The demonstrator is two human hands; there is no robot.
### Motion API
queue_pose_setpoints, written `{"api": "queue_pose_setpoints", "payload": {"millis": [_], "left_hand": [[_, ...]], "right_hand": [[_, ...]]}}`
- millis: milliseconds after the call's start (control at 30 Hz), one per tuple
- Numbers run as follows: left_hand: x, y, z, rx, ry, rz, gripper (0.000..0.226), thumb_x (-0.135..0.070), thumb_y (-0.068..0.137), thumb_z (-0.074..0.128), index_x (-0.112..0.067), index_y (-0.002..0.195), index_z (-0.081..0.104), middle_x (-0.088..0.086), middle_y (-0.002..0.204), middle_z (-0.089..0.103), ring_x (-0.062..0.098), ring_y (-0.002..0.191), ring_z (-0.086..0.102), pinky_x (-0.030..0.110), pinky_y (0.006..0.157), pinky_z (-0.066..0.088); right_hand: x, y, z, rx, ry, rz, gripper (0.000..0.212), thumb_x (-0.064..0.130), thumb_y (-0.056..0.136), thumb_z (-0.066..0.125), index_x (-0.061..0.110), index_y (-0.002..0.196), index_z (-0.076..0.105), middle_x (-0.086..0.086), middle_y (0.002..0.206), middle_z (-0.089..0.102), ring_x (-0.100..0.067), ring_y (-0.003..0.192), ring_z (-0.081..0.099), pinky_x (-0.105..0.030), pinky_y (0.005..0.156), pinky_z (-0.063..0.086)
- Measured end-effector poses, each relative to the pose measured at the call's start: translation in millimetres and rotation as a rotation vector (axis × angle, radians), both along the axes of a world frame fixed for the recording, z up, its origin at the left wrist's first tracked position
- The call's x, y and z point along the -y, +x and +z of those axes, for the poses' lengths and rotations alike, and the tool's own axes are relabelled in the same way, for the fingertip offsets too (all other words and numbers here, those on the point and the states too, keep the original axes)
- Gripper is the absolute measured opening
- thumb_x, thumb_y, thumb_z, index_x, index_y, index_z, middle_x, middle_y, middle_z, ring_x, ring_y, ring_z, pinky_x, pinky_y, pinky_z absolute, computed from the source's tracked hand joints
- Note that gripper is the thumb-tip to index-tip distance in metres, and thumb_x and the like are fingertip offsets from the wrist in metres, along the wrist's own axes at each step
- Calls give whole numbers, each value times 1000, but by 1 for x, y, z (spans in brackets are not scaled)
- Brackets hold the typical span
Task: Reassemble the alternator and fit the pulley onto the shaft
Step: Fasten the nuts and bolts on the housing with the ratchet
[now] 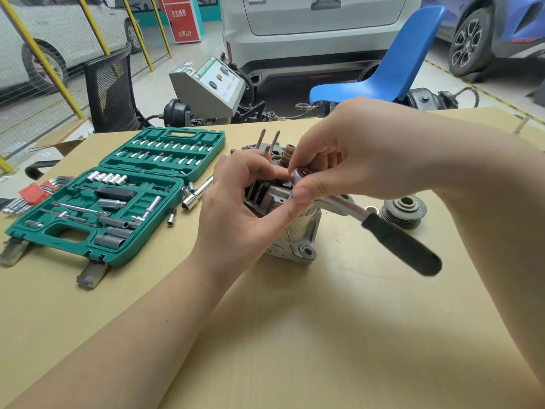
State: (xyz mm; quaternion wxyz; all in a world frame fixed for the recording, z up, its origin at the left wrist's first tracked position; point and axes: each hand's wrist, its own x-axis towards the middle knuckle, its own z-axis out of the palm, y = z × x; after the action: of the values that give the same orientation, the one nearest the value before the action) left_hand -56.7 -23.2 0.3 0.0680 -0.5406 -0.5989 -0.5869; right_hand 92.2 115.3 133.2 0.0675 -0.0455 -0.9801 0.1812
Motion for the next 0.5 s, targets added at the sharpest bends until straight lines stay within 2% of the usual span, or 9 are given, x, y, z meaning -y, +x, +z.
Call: {"api": "queue_pose_setpoints", "payload": {"millis": [133, 233, 333, 400, 467, 500], "left_hand": [[-2, -1, -1, 31, -3, -16, 42, -37, 88, 93, -23, 112, 61, 1, 118, 71, 42, 112, 69, 59, 93, 58], [-2, -3, -1, 31, -22, -21, 42, -34, 88, 92, -23, 112, 59, 0, 120, 70, 44, 111, 68, 61, 93, 56], [-2, -3, 0, 19, -40, -24, 41, -31, 89, 90, -24, 112, 58, 3, 119, 69, 45, 109, 67, 62, 91, 55], [-1, -1, 0, 12, -39, -25, 39, -28, 90, 89, -25, 112, 57, 2, 116, 70, 44, 110, 68, 62, 93, 55], [0, -1, 1, -13, -34, -21, 37, -24, 91, 88, -26, 112, 58, 2, 114, 74, 39, 113, 69, 60, 99, 54], [0, -1, 1, -21, -31, -22, 36, -22, 92, 88, -25, 112, 59, 3, 113, 75, 37, 114, 69, 59, 102, 53]], "right_hand": [[-5, 2, 0, 12, -8, 8, 28, 49, 82, 76, 42, 109, 78, 17, 82, 74, -6, 78, 69, -43, 74, 58], [-7, 1, -1, -7, -40, 38, 35, 37, 80, 84, 45, 113, 77, 12, 94, 75, -14, 89, 70, -46, 80, 58], [-7, -1, -1, -28, -41, 45, 40, 28, 78, 88, 46, 112, 77, 17, 99, 73, -11, 95, 67, -45, 83, 56], [-6, 0, 0, -16, -61, 34, 38, 32, 77, 87, 45, 111, 78, 18, 96, 74, -8, 91, 69, -44, 82, 57], [-5, 1, 2, 1, -98, 2, 38, 50, 70, 83, 41, 106, 79, 20, 88, 74, -2, 85, 71, -40, 81, 60], [-4, 1, 4, 10, -119, -17, 46, 61, 63, 79, 38, 102, 79, 22, 85, 74, 0, 81, 70, -38, 81, 60]]}}
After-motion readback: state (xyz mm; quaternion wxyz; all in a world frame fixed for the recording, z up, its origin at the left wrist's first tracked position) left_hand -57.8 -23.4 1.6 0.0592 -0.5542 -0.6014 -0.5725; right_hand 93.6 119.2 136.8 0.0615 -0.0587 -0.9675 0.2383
